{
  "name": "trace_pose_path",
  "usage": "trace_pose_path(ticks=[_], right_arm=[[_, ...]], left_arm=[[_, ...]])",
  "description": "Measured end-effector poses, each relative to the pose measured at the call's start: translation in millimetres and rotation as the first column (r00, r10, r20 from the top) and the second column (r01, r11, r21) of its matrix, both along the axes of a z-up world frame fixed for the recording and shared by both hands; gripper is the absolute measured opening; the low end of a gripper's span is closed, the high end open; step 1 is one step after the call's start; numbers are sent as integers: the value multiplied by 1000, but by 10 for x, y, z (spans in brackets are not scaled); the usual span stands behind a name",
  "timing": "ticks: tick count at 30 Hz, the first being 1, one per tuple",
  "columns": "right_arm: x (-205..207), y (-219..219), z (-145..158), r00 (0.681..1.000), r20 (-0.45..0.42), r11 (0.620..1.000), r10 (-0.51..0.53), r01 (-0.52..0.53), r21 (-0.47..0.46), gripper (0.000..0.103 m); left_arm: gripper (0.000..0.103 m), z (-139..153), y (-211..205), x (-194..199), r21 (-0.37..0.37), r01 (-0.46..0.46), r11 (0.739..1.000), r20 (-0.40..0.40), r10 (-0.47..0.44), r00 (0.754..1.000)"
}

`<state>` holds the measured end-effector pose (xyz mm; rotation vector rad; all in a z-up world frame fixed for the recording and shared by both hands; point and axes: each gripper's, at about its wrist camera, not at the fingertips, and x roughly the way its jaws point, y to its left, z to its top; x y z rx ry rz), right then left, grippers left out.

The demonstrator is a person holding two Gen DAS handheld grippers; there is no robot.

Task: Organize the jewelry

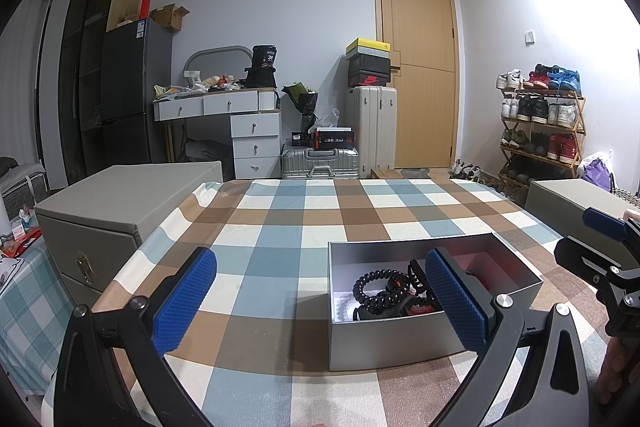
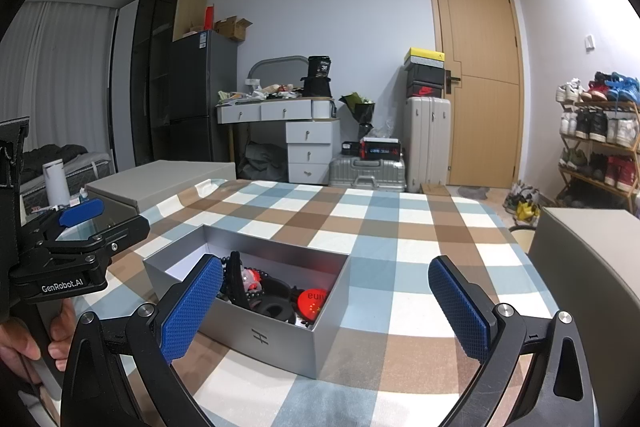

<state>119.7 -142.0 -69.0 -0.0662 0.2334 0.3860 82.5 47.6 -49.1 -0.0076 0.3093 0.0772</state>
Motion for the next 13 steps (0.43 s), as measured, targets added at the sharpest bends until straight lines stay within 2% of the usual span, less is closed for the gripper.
trace_pose_path(ticks=[13], right_arm=[[-2,-7,3,1000,0,1000,0,0,0,103]], left_arm=[[102,-4,-9,18,0,1,1000,-2,-1,1000]])
